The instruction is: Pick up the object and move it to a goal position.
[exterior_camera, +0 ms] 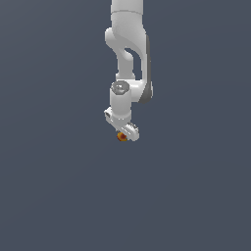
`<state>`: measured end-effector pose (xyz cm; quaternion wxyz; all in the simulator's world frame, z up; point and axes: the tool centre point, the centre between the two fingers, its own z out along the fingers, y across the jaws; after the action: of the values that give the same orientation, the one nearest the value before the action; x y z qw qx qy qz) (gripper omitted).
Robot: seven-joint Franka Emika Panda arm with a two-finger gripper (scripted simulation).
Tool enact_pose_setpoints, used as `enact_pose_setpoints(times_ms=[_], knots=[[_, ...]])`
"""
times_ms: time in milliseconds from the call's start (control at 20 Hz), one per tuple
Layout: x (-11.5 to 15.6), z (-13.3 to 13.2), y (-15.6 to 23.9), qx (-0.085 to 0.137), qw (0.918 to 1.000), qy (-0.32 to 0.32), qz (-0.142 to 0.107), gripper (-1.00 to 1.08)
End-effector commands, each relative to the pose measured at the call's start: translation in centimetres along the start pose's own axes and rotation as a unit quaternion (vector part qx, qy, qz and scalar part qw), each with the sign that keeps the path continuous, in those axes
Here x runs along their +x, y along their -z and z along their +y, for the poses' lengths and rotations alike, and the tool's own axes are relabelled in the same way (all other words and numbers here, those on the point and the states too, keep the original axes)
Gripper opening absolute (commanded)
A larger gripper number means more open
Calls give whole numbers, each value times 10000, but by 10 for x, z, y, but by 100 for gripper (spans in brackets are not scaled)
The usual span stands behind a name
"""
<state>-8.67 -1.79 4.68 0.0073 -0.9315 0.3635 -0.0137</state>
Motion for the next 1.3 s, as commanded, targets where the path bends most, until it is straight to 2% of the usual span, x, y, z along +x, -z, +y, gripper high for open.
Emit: enact_pose_setpoints(times_ms=[0, 300, 600, 950, 1250], knots=[[-4, 13, -11, -109, 9999, -60, -95, -100], [-2, 20, -6, -195, 9997, 25, -109, -100], [2, 39, 8, -448, 9985, 272, -149, -100], [14, 74, 37, -937, 9925, 747, -222, -100], [32, 107, 72, -1471, 9806, 1263, -298, -100]])
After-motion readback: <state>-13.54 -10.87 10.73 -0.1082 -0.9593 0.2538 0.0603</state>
